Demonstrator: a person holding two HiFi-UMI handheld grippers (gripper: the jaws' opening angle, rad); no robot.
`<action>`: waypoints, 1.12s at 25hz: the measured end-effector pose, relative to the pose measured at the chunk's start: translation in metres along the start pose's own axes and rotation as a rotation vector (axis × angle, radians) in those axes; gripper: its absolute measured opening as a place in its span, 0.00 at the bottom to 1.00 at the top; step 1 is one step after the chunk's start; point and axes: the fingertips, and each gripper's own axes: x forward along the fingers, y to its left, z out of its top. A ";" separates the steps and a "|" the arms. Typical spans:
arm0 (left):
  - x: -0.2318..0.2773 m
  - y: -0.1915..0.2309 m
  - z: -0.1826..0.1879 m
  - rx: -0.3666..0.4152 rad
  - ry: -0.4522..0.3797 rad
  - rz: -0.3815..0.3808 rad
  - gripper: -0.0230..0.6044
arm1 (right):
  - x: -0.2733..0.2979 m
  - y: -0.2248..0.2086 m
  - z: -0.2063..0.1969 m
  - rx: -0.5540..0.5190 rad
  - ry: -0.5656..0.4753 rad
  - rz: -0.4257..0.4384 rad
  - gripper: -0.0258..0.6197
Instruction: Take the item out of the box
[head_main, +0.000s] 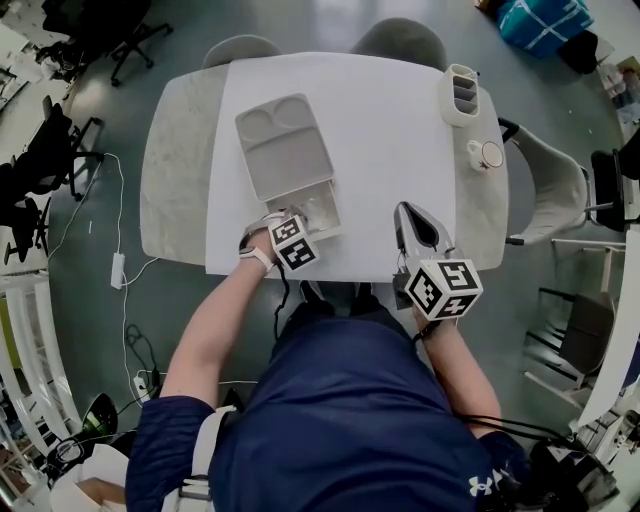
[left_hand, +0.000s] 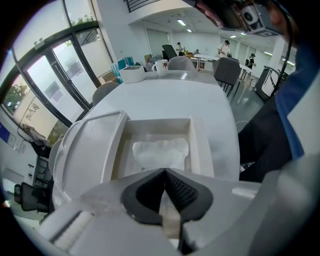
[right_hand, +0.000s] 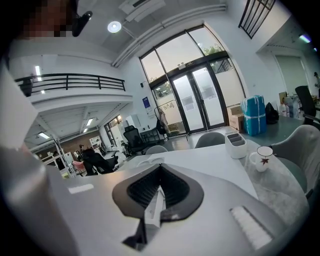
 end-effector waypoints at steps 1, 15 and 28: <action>-0.003 0.003 0.001 -0.008 -0.015 0.021 0.04 | 0.000 0.000 -0.001 -0.001 0.003 0.004 0.04; -0.128 0.041 0.045 -0.115 -0.310 0.321 0.04 | 0.022 0.030 0.005 -0.040 0.023 0.120 0.04; -0.274 0.060 0.065 -0.292 -0.587 0.550 0.04 | 0.037 0.080 0.039 -0.109 -0.018 0.279 0.04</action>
